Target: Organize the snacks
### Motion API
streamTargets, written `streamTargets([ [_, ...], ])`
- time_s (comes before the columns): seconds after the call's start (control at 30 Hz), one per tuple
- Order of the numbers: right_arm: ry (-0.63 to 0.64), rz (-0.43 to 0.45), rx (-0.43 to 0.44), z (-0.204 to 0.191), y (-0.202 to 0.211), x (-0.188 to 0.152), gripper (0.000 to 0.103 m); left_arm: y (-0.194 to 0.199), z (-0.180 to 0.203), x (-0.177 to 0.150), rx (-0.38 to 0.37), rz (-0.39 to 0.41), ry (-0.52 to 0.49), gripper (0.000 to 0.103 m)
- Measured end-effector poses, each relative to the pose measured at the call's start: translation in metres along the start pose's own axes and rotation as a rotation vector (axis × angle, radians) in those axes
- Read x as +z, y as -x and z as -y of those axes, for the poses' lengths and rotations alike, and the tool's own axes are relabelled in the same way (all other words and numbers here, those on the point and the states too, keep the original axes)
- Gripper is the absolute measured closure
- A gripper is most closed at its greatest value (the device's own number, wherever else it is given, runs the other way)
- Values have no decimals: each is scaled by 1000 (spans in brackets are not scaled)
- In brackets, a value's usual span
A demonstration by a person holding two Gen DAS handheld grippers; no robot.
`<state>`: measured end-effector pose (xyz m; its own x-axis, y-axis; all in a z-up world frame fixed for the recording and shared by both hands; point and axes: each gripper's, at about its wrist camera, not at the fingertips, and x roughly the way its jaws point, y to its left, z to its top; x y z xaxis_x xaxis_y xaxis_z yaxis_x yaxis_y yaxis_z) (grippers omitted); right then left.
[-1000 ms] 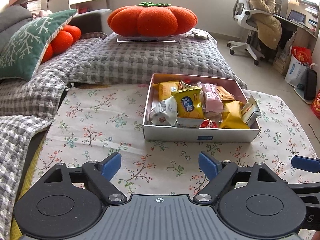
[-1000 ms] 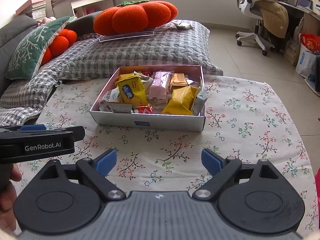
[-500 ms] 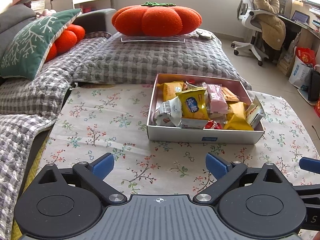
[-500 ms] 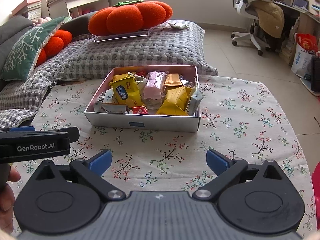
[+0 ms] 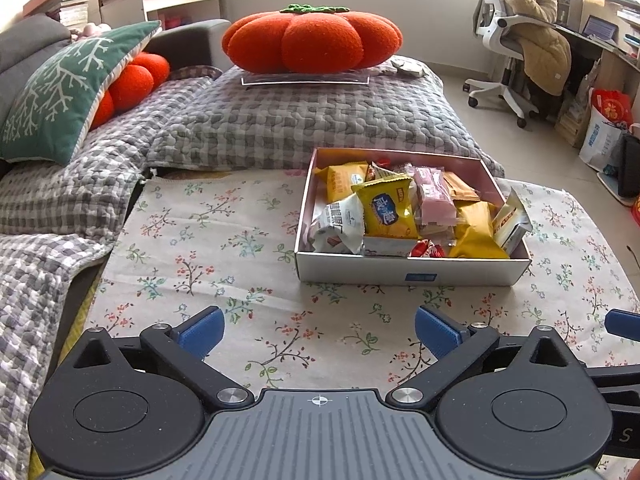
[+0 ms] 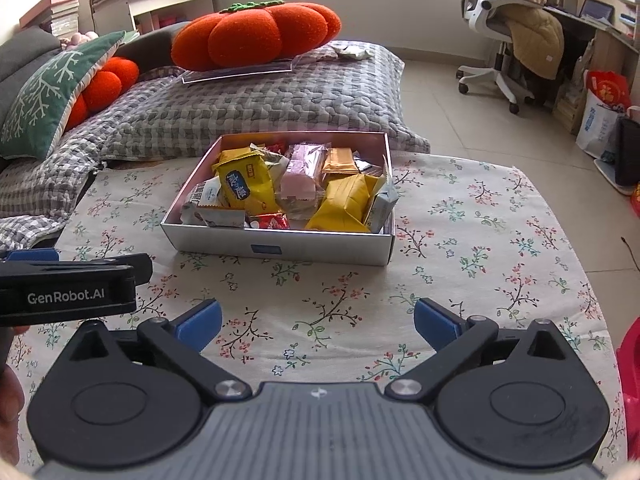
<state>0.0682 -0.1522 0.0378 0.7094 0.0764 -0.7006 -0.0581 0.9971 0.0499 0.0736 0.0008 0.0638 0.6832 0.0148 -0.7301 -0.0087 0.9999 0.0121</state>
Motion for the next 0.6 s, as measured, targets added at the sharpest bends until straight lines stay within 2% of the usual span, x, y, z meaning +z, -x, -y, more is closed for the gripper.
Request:
streamTargets([
  [0.6, -2, 1, -12, -1, 0, 0, 0, 0, 2, 0, -1, -2, -9, 0],
])
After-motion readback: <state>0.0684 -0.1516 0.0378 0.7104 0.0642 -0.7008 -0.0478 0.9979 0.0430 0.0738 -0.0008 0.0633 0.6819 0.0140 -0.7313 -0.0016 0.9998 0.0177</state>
